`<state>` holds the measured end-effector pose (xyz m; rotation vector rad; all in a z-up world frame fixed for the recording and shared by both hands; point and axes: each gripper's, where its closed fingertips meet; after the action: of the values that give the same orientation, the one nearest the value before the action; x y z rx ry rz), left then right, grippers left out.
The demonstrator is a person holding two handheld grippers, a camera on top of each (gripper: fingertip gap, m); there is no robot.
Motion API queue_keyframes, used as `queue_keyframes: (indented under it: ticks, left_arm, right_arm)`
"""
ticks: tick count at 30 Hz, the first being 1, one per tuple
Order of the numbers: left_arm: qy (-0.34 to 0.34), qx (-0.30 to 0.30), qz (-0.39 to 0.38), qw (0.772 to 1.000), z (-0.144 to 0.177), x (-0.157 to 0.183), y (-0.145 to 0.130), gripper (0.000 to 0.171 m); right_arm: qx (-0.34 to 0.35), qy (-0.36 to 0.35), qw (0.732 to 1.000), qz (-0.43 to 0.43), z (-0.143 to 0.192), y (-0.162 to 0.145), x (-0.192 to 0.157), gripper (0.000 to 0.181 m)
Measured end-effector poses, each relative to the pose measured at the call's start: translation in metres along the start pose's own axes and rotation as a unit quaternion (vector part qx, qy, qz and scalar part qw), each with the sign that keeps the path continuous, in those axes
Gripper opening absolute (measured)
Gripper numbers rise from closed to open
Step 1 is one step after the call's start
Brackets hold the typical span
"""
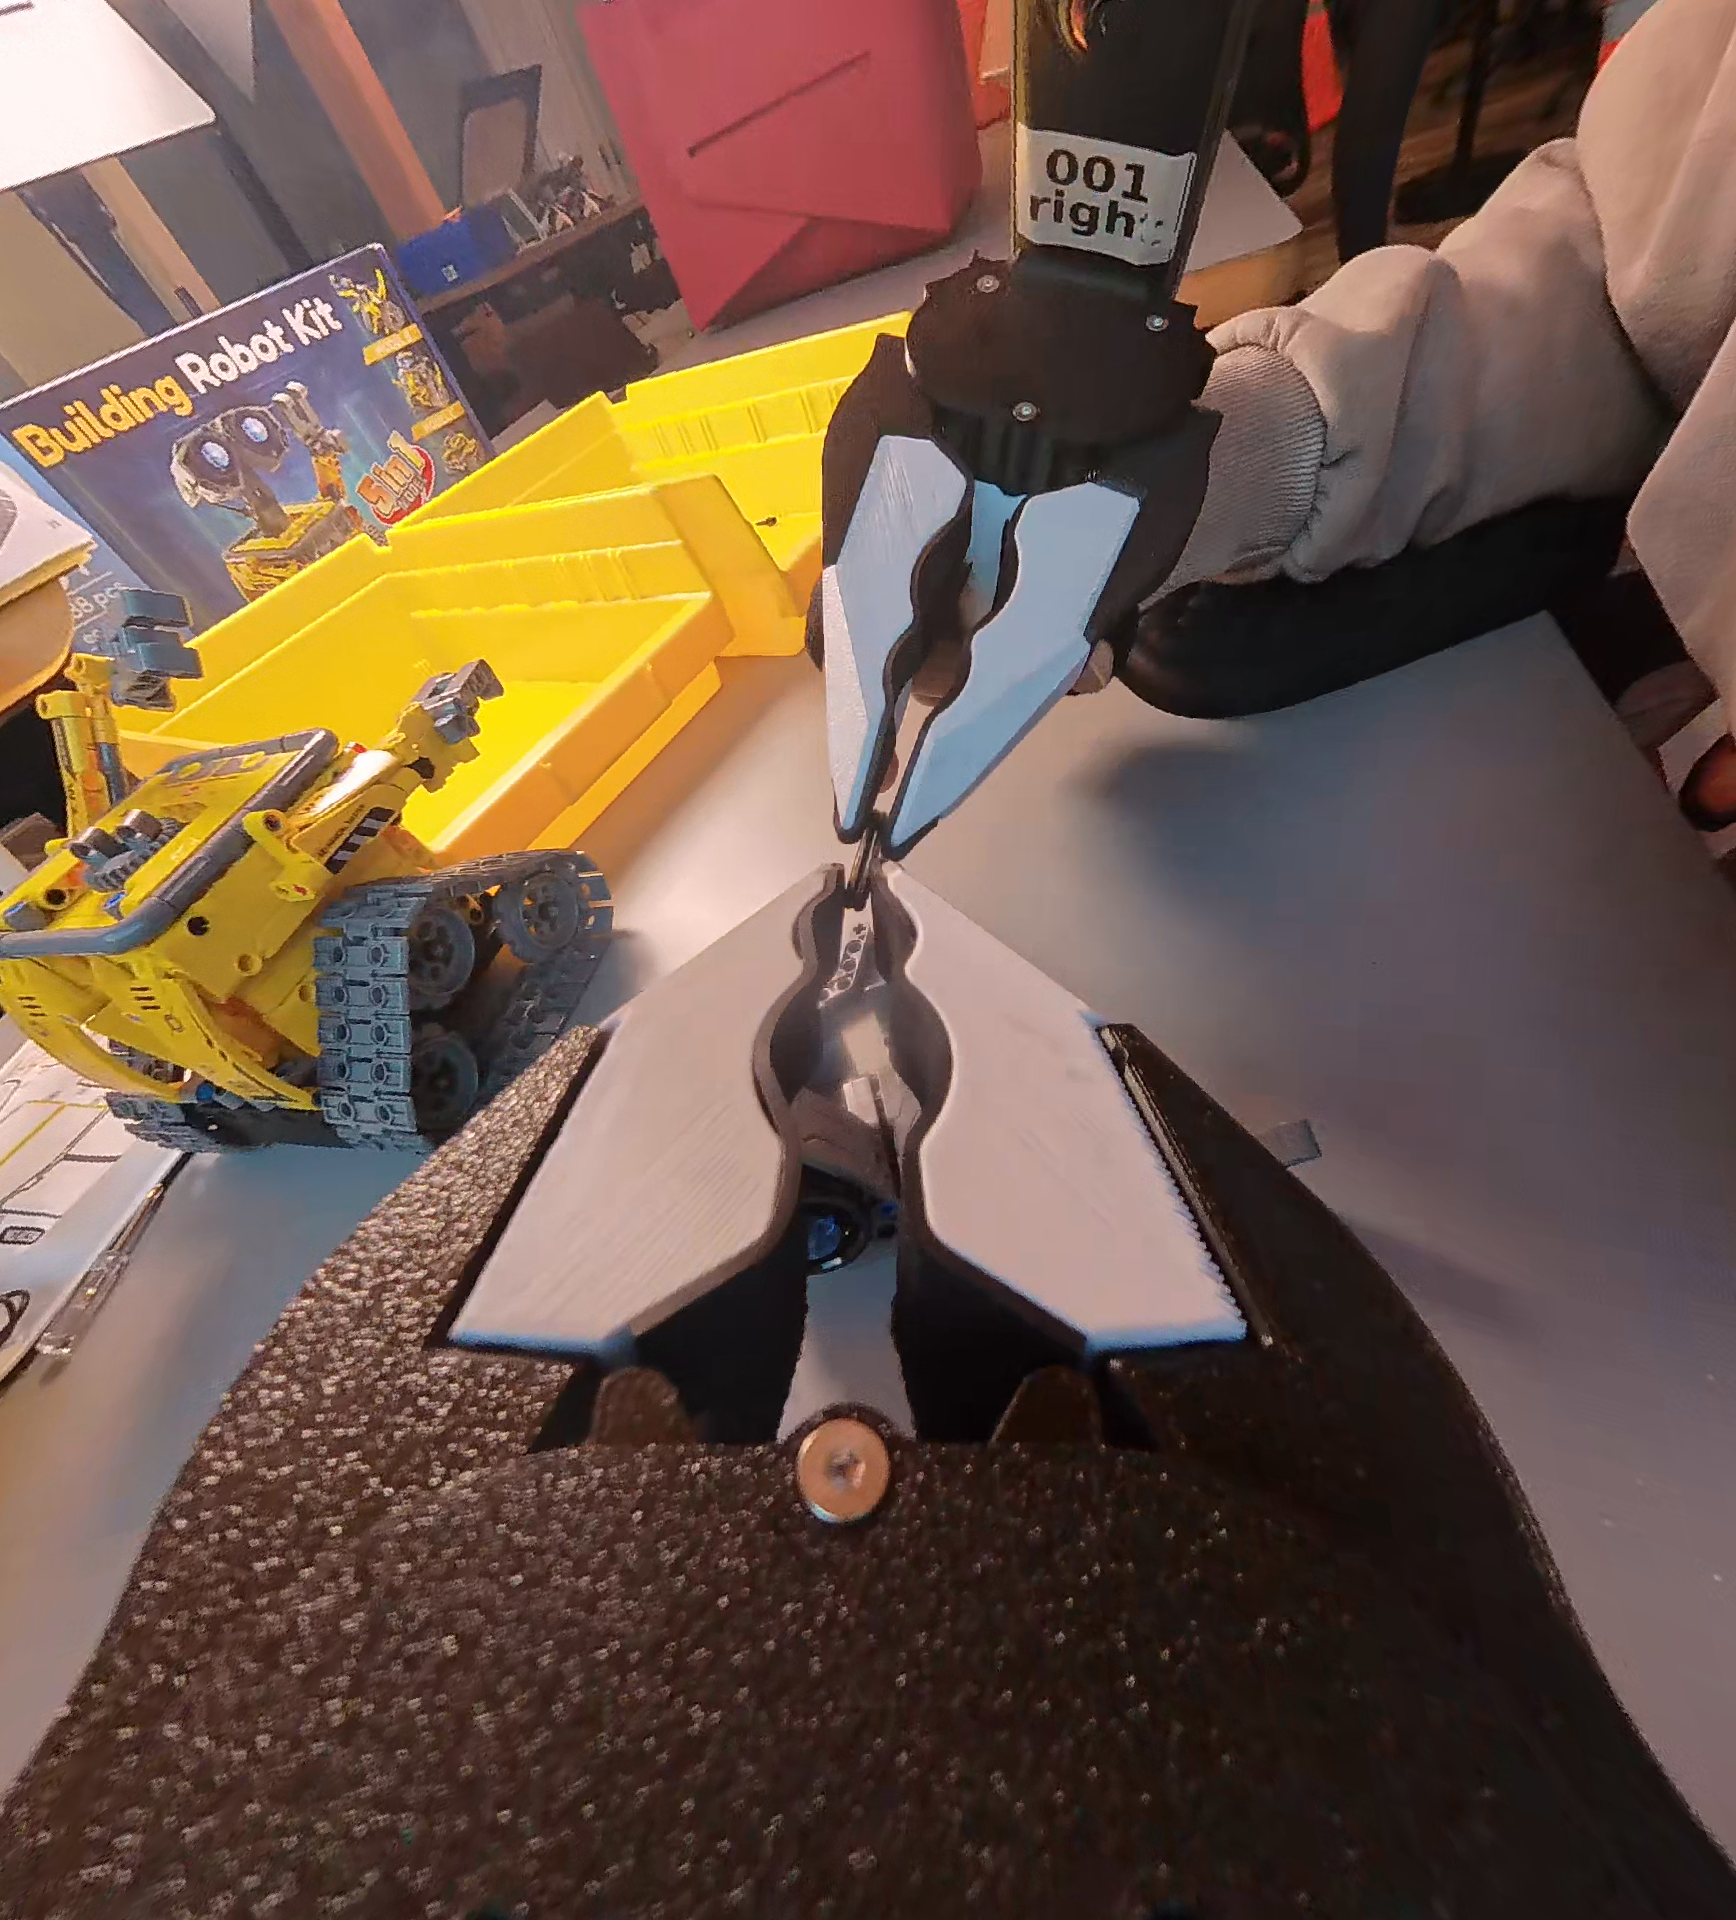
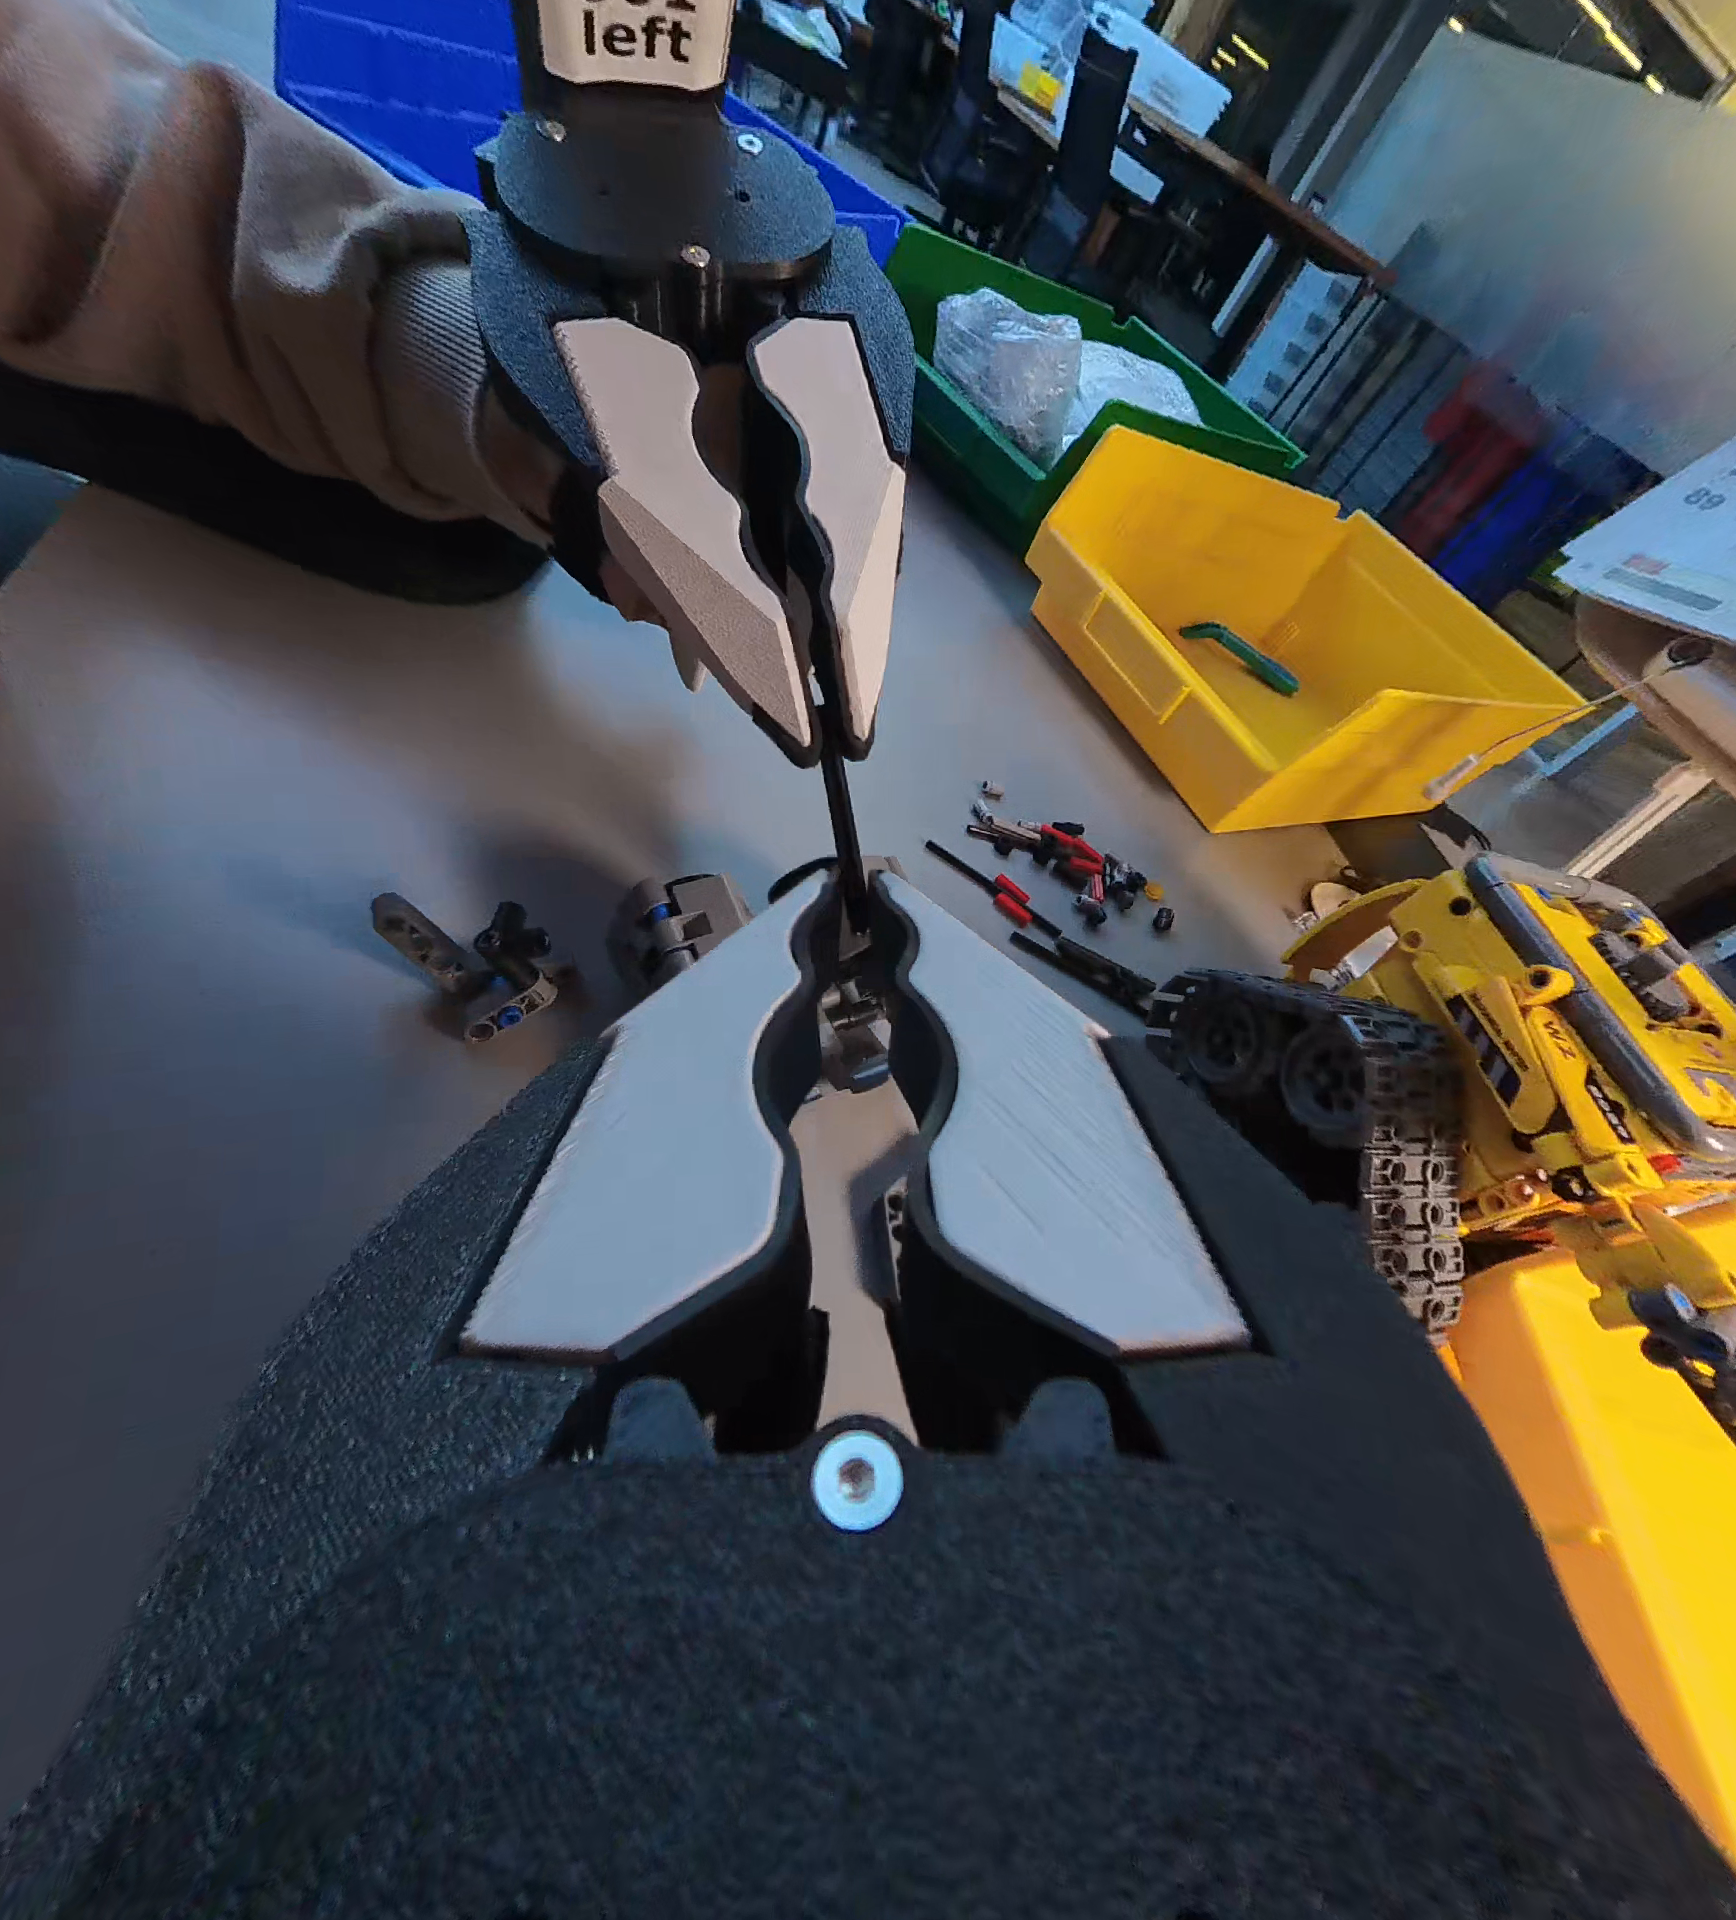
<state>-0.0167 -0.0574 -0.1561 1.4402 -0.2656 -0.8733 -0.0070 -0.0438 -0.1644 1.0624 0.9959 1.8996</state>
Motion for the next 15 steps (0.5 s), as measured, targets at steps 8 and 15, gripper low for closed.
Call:
queue_keyframes:
  ticks: [8,15]
  left_arm:
    - [-0.021,-0.01,0.01,1.0,0.0,0.005,-0.003,0.005]
    - [-0.04,-0.028,0.009,0.999,0.001,0.012,-0.01,0.005]
  right_arm:
    - [0.015,0.02,1.0,-0.002,0.005,0.005,-0.007,0.004]
    - [0.016,0.042,0.999,-0.002,0.006,0.008,-0.015,0.003]
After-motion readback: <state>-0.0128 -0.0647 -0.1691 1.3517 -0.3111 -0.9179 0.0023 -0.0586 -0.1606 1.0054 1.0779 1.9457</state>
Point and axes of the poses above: each gripper's, where its closed fingertips meet, z back along the fingers, y out of its top, x = y × z across the jaws, and after that the axes turned 12 degrees about y, right-handed
